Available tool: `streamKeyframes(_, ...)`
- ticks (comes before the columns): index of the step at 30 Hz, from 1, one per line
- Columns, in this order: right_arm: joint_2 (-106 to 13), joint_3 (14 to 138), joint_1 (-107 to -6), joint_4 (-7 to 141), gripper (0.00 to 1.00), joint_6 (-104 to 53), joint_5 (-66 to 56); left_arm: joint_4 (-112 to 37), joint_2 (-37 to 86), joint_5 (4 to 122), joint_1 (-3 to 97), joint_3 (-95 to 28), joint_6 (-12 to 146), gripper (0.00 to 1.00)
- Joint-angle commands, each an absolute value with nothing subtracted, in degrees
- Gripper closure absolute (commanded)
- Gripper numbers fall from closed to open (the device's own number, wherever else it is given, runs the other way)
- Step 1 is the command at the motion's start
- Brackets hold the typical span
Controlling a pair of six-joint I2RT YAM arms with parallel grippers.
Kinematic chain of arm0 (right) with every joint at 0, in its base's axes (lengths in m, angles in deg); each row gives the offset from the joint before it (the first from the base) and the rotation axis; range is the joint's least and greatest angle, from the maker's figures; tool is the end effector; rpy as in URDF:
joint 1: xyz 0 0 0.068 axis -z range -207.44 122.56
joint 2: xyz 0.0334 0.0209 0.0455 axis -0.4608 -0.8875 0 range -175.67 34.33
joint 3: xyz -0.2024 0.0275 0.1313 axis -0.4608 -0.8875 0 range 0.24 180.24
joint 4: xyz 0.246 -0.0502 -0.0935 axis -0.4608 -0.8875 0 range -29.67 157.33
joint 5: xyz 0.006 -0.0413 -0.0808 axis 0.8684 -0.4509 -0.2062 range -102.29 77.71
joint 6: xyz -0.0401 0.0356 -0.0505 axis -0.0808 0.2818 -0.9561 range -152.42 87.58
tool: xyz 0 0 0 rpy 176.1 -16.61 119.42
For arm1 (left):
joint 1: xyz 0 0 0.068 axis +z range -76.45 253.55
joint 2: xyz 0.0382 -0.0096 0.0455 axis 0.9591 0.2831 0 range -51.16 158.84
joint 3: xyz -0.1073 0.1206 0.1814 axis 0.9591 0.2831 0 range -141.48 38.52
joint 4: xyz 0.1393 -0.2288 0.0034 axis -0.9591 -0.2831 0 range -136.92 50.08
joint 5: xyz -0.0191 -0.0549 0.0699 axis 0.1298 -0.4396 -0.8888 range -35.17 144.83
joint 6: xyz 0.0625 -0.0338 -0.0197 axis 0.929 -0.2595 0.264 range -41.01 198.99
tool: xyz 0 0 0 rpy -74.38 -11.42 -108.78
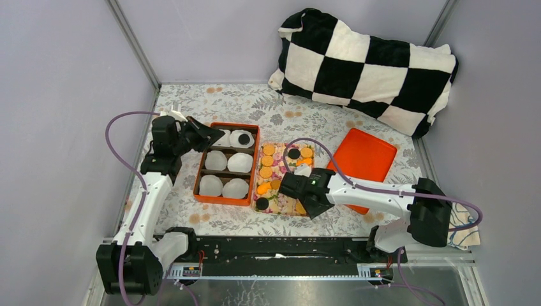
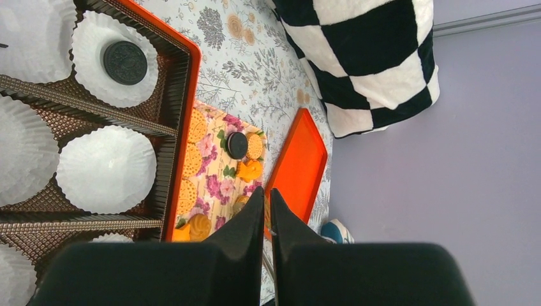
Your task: Pack the cookies
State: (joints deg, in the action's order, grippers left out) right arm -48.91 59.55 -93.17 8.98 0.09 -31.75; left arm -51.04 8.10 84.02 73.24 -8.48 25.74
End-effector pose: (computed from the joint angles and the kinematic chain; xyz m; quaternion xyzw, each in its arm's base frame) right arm 0.1276 0.2331 0.1665 -0.2702 0.9456 -0.0602 0.1709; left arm 0.2770 -0.0315 0.2681 -0.2366 0.7857 -0.4274 0.3795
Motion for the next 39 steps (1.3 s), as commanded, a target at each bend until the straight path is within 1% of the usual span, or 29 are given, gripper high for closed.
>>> streamKeyframes(1,-49.61,62.53,-93.18,7.62,0.68,-0.05,-30.41,-49.71,7.01,85.35,73.47,-8.03,25.38,0.90)
streamKeyframes(4,-50.04,64.10,-93.18,7.72,0.80,-1.07,-28.79,-49.68,7.05,85.74,73.47,-7.93,25.25,0.90)
streamKeyframes(7,-50.11,67.13,-93.18,8.49,0.85,-2.53,-29.14,-49.77,7.19,85.90,73.47,-8.36,25.22,0.90)
streamKeyframes(11,-53.10,74.90,-93.18,9.17,0.88,-6.21,-31.60,-50.93,8.20,85.04,73.47,-10.50,25.29,0.90)
streamKeyframes(13,-55.95,79.81,-93.18,9.54,0.89,-7.70,-32.38,-53.98,9.26,82.94,73.48,-13.09,26.31,0.91)
streamKeyframes(16,-60.29,86.99,-93.14,10.79,0.89,-10.25,-34.52,-57.49,11.06,82.20,78.80,-18.68,27.53,0.91)
streamKeyframes(18,-61.17,87.26,-92.98,10.15,0.88,-9.89,-35.81,-57.64,11.87,83.44,80.70,-20.08,27.86,0.91)
streamKeyframes(22,-59.11,82.55,-92.85,11.94,0.89,-9.15,-34.96,-56.94,12.59,84.33,81.11,-19.56,28.11,0.91)
streamKeyframes(24,-57.99,80.79,-92.83,12.89,0.87,-8.95,-34.45,-54.95,12.65,85.65,81.11,-17.53,27.10,0.91)
streamKeyframes(29,-57.15,79.13,-92.83,12.89,0.79,-7.41,-35.01,-52.54,12.91,88.01,81.11,-15.14,25.84,0.91)
streamKeyframes(31,-56.63,78.02,-92.83,12.66,0.75,-6.43,-36.01,-53.10,12.56,87.93,81.16,-15.46,26.36,0.91)
streamKeyframes(32,-56.49,77.38,-92.77,12.17,0.69,-5.80,-36.73,-53.35,12.28,87.84,81.15,-15.59,26.59,0.91)
streamKeyframes(37,-54.95,73.84,-91.87,9.81,0.66,-1.59,-39.02,-53.46,11.46,87.94,81.11,-15.41,26.55,0.91)
streamKeyframes(38,-54.48,73.00,-91.56,9.41,0.62,-0.66,-39.24,-53.46,11.43,87.99,81.11,-15.36,26.46,0.91)
streamKeyframes(39,-53.73,71.95,-91.25,9.25,0.60,0.07,-39.31,-53.44,11.45,88.06,81.16,-15.28,26.48,0.91)
